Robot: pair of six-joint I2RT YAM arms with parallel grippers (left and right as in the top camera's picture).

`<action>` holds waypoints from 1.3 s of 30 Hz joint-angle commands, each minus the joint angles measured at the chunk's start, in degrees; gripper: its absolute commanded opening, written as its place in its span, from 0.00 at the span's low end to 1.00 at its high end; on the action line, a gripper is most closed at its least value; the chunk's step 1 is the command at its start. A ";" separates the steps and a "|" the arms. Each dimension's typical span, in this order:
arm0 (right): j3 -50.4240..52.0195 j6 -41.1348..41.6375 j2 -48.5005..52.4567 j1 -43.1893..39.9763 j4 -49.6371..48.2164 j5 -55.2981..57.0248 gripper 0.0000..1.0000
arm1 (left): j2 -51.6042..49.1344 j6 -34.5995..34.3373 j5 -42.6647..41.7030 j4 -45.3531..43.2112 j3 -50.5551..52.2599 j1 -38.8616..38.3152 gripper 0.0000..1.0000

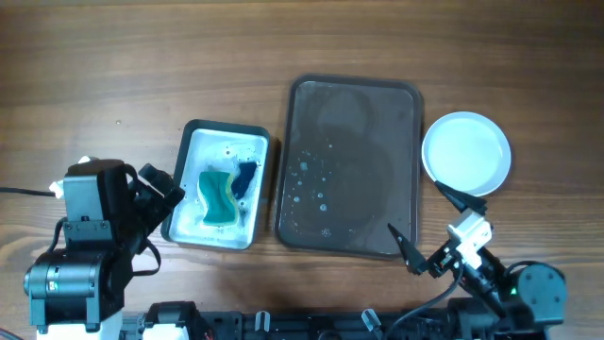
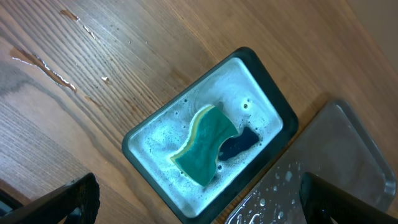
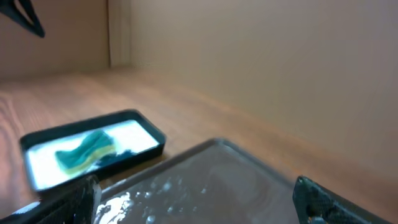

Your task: Clean dirty plates on tray and stack at the side

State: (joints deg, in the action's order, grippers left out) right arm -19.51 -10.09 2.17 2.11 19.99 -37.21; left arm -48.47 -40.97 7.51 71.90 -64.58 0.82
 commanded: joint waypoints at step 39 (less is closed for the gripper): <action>19.21 1.07 -1.64 0.31 -21.99 2.93 1.00 | 0.22 0.26 -0.39 -0.04 -0.68 0.42 1.00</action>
State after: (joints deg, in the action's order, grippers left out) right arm -0.36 -9.21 1.08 2.17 -1.96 -34.68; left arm -48.47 -40.97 7.42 71.90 -64.58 0.82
